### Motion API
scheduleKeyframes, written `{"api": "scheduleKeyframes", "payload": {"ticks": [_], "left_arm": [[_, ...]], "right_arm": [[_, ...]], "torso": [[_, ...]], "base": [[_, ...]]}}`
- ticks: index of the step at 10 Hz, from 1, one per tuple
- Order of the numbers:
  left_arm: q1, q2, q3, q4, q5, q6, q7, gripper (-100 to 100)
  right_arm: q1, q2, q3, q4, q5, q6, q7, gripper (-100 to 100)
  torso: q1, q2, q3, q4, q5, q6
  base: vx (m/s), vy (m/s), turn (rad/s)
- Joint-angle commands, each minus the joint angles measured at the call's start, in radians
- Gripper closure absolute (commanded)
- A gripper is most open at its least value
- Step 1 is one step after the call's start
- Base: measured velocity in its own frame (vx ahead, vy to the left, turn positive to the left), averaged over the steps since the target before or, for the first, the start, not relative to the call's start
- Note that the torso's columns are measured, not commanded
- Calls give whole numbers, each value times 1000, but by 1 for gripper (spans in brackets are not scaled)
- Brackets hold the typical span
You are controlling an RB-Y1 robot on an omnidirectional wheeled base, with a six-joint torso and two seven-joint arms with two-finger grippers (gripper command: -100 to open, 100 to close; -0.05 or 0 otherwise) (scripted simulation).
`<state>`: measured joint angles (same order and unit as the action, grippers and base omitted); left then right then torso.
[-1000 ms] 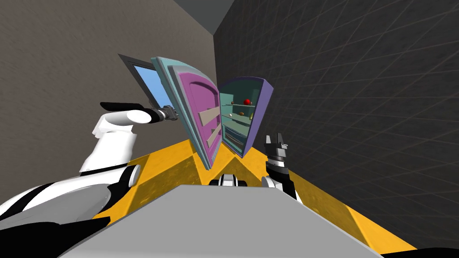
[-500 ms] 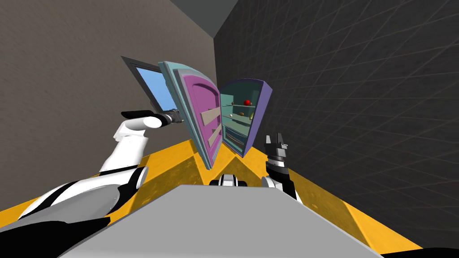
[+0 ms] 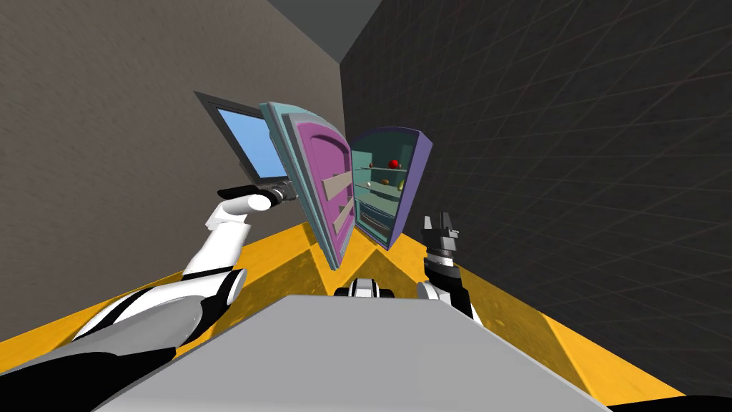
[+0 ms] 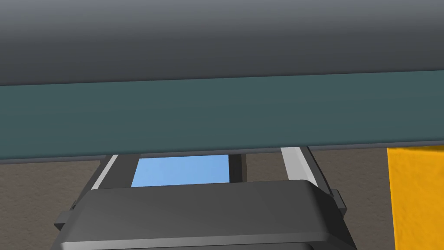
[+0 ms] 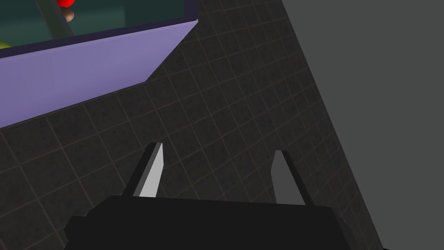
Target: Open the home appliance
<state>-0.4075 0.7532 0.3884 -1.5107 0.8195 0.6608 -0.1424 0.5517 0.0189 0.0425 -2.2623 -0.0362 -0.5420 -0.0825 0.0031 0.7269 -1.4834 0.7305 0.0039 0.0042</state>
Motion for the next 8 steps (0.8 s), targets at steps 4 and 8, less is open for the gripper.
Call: {"api": "scheduleKeyframes", "payload": {"ticks": [4,8], "left_arm": [[17,-86,-55,58,-45,-122,-36,-100],[27,-140,-86,86,-76,-201,-57,-100]], "right_arm": [[0,0,0,0,0,0,0,0],[0,0,0,0,0,0,0,0]], "torso": [[1,0,0,-1,1,0],[-1,-1,0,0,0,0]], "base": [[-36,50,-30],[-31,44,-25]]}}
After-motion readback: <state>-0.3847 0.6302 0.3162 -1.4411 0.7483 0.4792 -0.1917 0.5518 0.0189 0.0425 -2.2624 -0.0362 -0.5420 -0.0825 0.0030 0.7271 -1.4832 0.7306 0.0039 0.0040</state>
